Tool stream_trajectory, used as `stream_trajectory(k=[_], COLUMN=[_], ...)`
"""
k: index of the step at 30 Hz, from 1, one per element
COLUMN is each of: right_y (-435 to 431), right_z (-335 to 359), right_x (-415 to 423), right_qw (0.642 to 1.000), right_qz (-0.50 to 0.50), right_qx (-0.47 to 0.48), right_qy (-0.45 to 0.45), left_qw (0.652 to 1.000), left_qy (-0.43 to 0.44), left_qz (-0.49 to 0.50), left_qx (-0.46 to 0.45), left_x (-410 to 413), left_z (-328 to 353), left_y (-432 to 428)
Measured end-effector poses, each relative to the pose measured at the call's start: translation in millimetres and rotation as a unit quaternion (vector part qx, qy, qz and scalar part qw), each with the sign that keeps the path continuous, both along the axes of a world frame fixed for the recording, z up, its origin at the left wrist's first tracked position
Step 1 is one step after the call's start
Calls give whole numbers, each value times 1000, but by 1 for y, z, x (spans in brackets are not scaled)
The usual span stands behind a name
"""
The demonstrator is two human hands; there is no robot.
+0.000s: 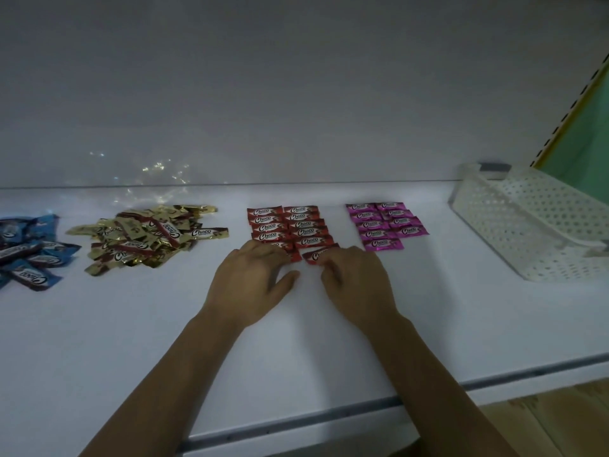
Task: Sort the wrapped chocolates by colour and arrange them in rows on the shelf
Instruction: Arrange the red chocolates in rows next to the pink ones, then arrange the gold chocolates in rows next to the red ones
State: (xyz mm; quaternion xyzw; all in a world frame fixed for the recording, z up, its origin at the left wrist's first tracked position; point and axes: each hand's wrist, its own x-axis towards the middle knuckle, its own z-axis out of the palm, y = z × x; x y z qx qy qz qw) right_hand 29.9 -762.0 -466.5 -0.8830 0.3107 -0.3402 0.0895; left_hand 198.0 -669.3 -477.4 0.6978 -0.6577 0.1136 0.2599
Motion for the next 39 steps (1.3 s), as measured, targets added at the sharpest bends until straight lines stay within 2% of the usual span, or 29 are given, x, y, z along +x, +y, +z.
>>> stream_trajectory(k=[14, 20, 23, 27, 30, 31, 35, 39], right_y=[-6, 2, 19, 55, 82, 89, 95, 76], right_z=[-9, 2, 14, 24, 15, 12, 13, 18], right_x=[6, 10, 30, 74, 107, 118, 164, 200], right_qw=[997, 998, 995, 984, 973, 972, 976, 980], right_qz=[49, 37, 84, 173, 230, 232, 156, 104], right_qx=[-32, -51, -42, -10, 6, 17, 119, 105], right_qy=[46, 23, 21, 46, -8, -9, 95, 135], left_qw=[999, 996, 992, 992, 982, 977, 957, 954], left_qy=[16, 73, 118, 83, 79, 85, 111, 141], left_qz=[-9, -15, 25, 93, 171, 195, 266, 265], left_qx=[-29, -52, -40, -35, -14, -7, -7, 20], left_x=[0, 0, 5, 39, 65, 70, 81, 86], left_z=[-2, 6, 22, 32, 31, 30, 20, 12], left_y=[0, 6, 29, 90, 141, 154, 178, 173])
